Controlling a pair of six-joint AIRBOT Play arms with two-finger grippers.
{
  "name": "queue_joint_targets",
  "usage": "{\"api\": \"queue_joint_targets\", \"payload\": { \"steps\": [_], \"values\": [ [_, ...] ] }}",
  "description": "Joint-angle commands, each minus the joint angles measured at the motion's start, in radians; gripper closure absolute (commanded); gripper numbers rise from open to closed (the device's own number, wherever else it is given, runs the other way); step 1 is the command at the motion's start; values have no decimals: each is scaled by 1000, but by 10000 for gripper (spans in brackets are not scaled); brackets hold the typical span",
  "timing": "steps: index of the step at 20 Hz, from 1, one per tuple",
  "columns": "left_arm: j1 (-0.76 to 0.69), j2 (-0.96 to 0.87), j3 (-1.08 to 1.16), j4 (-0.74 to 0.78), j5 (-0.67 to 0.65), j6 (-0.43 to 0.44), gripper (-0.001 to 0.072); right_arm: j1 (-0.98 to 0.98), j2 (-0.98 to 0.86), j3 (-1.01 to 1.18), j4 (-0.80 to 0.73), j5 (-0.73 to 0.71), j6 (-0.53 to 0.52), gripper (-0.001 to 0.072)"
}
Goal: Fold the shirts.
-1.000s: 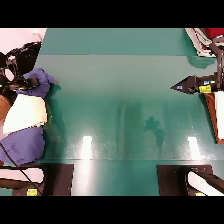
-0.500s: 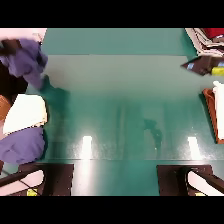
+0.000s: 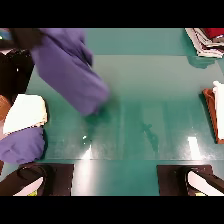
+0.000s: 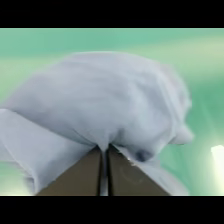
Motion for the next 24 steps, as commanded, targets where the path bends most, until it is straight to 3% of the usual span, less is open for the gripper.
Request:
{"api": "queue_joint_targets", "payload": {
  "steps": [1,5,6,7,8,9,11,15,17,21,24],
  "values": [
    [-214,11,-191,20,51,-173,686,0,-1,33,-3,50,0,696],
    [-319,11,-437,-3,140,-227,683,0,-2,32,-56,115,0,696],
    [-319,11,-463,-7,148,-227,558,0,-2,32,-62,124,0,696],
    [-319,11,-470,-7,149,-226,176,0,-2,32,-75,128,0,696],
    [-319,11,-469,-3,156,-226,-13,0,-2,32,-76,132,0,696],
    [-317,12,-465,11,167,-210,54,0,-2,32,-76,132,0,696],
    [-276,12,-459,33,191,-172,52,0,-2,32,-76,133,0,696],
    [-63,-2,-457,-18,195,-98,53,0,-2,32,-76,151,0,697],
    [27,-57,-457,-138,193,32,53,0,-2,32,-76,151,0,696],
    [124,-284,-452,-533,208,349,53,0,-2,31,-76,186,1,696],
    [147,-474,-397,-755,186,498,53,0,-2,31,-76,246,1,696]
  ]
}}
